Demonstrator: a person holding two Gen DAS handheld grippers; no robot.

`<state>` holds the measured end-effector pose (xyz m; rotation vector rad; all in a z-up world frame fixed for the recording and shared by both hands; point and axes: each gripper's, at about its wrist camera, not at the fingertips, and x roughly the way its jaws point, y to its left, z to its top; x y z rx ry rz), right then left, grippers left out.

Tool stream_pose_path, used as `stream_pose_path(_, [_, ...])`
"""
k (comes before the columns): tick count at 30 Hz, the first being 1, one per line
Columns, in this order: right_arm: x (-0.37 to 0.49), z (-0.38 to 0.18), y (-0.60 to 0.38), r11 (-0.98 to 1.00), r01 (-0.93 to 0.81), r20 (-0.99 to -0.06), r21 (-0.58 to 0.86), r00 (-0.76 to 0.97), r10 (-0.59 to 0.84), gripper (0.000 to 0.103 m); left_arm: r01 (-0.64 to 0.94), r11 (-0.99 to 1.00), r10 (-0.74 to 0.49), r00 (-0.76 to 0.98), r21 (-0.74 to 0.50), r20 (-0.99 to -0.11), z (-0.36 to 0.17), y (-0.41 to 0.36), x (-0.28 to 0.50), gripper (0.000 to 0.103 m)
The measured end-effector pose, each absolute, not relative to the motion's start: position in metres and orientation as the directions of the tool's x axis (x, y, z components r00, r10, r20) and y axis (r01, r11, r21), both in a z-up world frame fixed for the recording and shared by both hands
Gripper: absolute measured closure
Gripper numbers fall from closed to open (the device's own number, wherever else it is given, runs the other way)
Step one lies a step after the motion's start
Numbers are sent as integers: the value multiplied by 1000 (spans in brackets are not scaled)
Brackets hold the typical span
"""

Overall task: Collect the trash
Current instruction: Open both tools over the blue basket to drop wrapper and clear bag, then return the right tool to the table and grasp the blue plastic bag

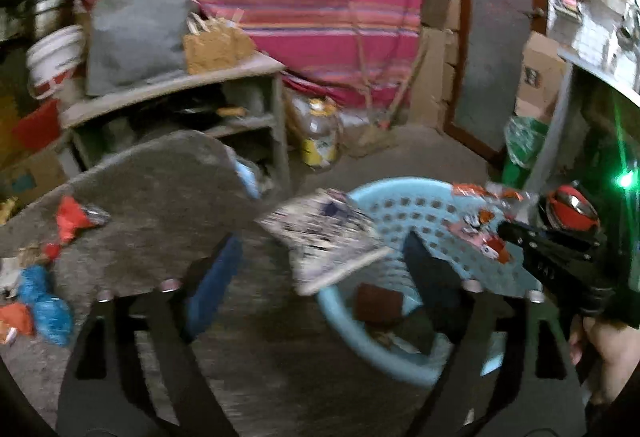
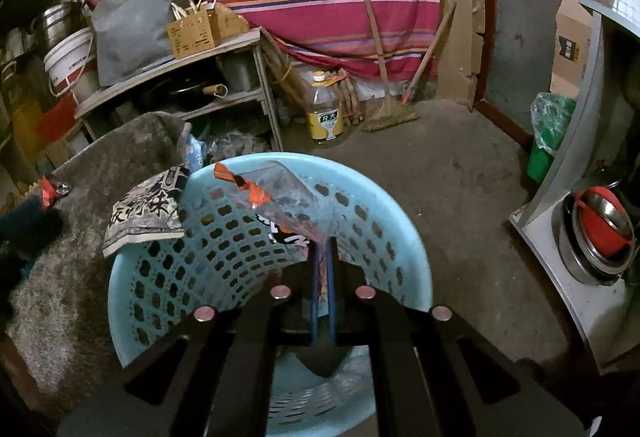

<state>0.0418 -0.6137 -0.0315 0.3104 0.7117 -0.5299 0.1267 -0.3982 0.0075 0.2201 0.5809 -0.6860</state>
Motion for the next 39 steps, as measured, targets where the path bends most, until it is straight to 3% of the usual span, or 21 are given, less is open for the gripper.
stream_pose_path(7, [64,-46,-602,829,555,-732,70,593,-335,95,579,812,-464,720,77,-516,25,-327,143,10])
stream_pose_path(9, [67,-50,-599,821,569,-749,51,566,-346,68,550,830,-436,739,86,-514,27,-305,151,10])
stream_pose_path(10, [66,-51,-599,813,581,-751,39,554,-360,38,536,839,-421,746,90,-516,27,-294,155,10])
stream_pose_path(11, [64,-50,-599,805,593,-746,30,549,-376,31,522,848,-405,752,94,-519,26,-285,158,10])
stream_pose_path(19, [60,-29,-588,800,593,-685,95,622,-380,26,408,902,-291,813,138,-504,25,-210,182,8])
stream_pose_path(27, [115,-12,-550,835,543,-644,88,671,-368,25,307,942,-212,855,132,-473,22,-152,204,7])
stream_pose_path(30, [133,-17,-545,845,533,-657,49,654,-374,24,280,951,-186,853,127,-487,15,-130,214,7])
stream_pose_path(35, [148,-53,-548,841,527,-767,-122,488,-417,24,221,970,-139,847,103,-512,9,-91,233,7])
stream_pose_path(39, [132,-55,-559,804,557,-774,-210,408,-485,24,160,982,-90,860,98,-502,12,-59,240,7])
